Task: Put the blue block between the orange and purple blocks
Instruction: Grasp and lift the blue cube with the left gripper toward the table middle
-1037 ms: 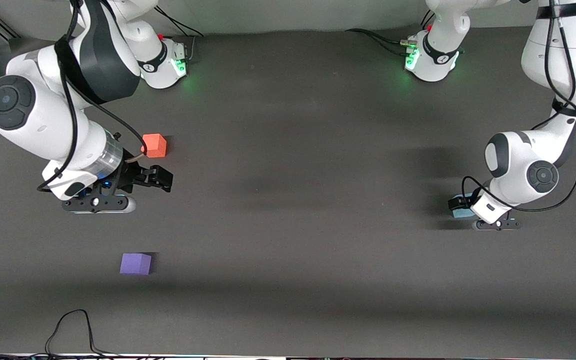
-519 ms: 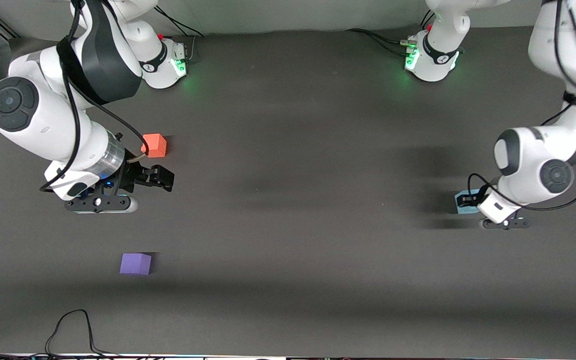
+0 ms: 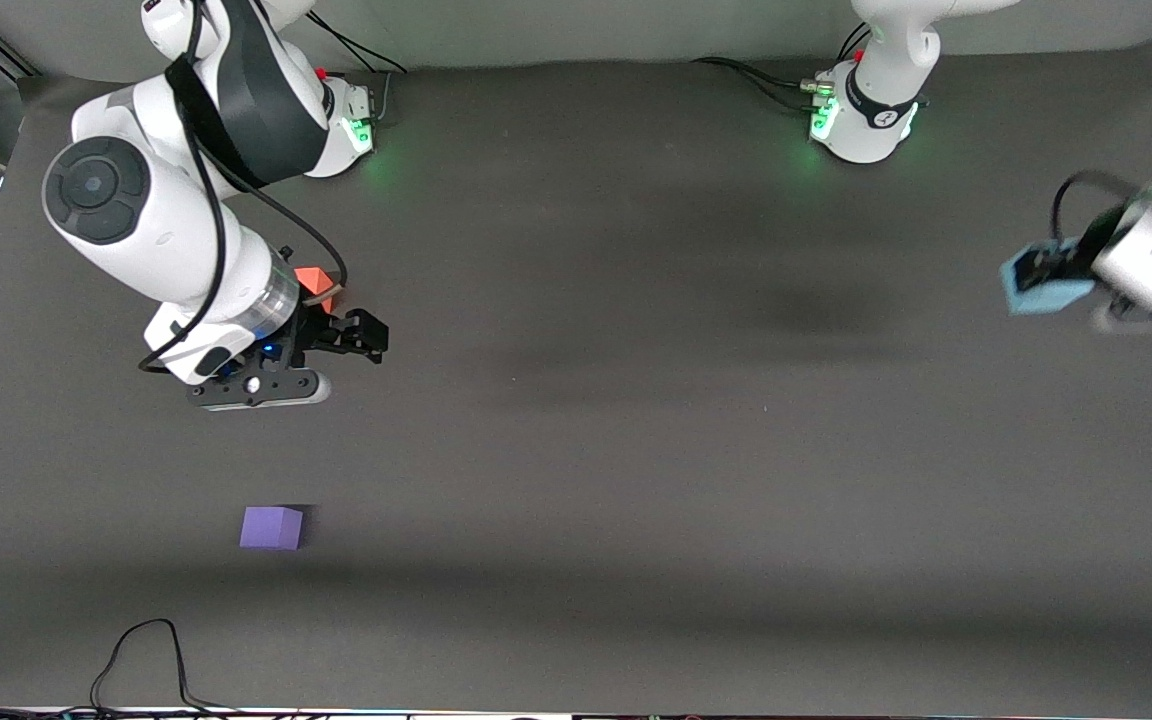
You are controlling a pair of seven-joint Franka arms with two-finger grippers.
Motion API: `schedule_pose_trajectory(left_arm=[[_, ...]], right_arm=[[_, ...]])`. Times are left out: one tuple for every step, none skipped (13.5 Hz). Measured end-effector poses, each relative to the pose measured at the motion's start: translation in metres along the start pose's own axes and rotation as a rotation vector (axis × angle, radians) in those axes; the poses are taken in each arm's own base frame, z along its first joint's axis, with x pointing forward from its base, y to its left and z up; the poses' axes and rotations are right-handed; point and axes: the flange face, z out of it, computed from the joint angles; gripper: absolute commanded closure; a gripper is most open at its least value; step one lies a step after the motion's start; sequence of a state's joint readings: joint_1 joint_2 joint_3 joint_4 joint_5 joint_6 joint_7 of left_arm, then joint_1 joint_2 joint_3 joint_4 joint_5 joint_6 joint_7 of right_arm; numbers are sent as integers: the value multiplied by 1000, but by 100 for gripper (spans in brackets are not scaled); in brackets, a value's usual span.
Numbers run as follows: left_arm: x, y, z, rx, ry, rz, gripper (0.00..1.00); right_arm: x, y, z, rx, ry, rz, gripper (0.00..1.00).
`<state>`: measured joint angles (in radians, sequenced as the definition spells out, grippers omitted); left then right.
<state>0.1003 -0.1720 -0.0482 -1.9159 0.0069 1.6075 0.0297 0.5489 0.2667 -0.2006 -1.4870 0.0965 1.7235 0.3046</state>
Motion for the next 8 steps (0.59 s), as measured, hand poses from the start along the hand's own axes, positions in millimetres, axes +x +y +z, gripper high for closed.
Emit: schedule_pose_trajectory(left_arm=[[-15,1,-20,1,4,0,71],[-23,4,-33,0,10,-7,71],[-25,11,-39,-5,16,-27,72],[-23,30,-40,-16,18,-56,72],[-20,62,-40,-21,16,-91,72],[-19,107,-38,-18,13,-130,72],[-20,160,-35,-7,13,-165,72],[-23,216,-31,1,17,-196,72]], right_arm=[[0,0,0,7,-2,2,0],[-1,-2,0,32,-10,6,0],[-2,-6,1,69,-25,13,0],[-2,-11,6,111,-45,21,0],[1,-16,13,144,-61,29,0],[5,-20,23,162,-66,36,0],[11,-24,36,169,-67,41,0],[14,-29,48,169,-71,41,0]])
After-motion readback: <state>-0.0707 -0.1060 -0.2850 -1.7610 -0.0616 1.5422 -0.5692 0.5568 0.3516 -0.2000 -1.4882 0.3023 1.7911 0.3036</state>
